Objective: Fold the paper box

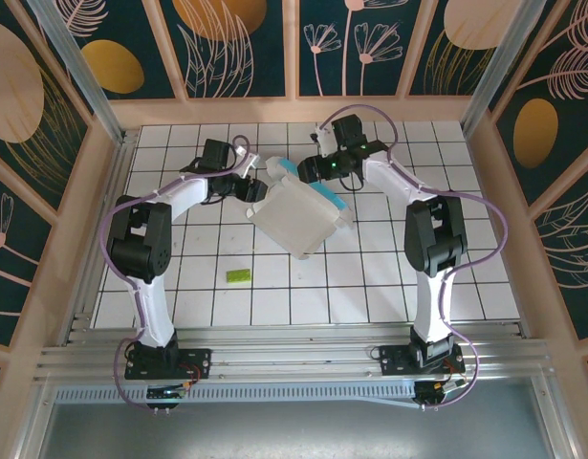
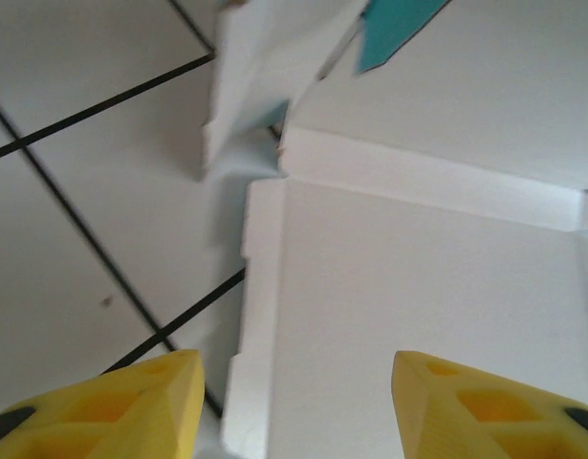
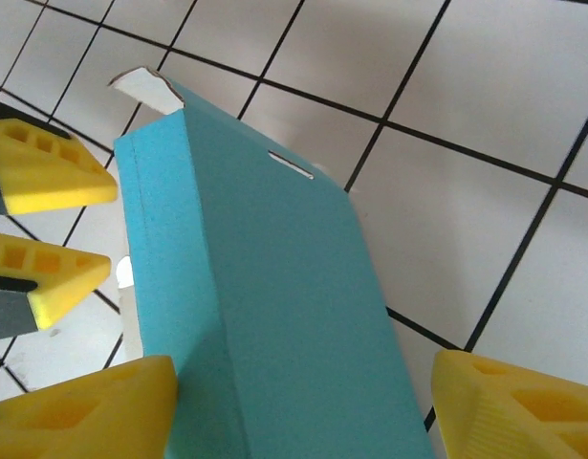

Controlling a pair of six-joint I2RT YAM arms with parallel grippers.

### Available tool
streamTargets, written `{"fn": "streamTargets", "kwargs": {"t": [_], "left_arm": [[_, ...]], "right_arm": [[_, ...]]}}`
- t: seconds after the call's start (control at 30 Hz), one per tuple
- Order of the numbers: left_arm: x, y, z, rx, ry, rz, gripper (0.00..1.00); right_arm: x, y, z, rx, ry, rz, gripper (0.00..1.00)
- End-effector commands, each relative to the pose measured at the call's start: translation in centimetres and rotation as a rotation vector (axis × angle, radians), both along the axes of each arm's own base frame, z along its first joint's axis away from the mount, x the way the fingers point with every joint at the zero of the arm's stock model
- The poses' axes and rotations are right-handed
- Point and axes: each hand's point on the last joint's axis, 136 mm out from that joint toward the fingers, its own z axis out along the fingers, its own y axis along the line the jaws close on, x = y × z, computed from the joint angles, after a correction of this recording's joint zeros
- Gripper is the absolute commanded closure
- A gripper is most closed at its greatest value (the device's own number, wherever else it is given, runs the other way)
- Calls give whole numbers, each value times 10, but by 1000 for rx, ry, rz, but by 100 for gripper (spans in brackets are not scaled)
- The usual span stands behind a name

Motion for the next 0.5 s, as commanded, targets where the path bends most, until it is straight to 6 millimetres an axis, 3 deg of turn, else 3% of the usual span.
{"fn": "streamTargets", "kwargs": {"t": [0.0, 0.13, 0.23, 0.47], "left_arm": [[-3, -17, -3, -89, 39, -17, 47], [6, -14, -29, -47, 109, 63, 50], [13, -19, -50, 20, 140, 83, 52], [11, -34, -78, 90, 171, 57, 58]], "right_arm": [[-11, 5, -8, 17, 82, 44, 28], [-16, 10, 3, 85, 111, 80, 25], [-11, 3, 3, 51, 98, 52, 25], [-11, -1, 14, 89, 105, 54, 21]]}}
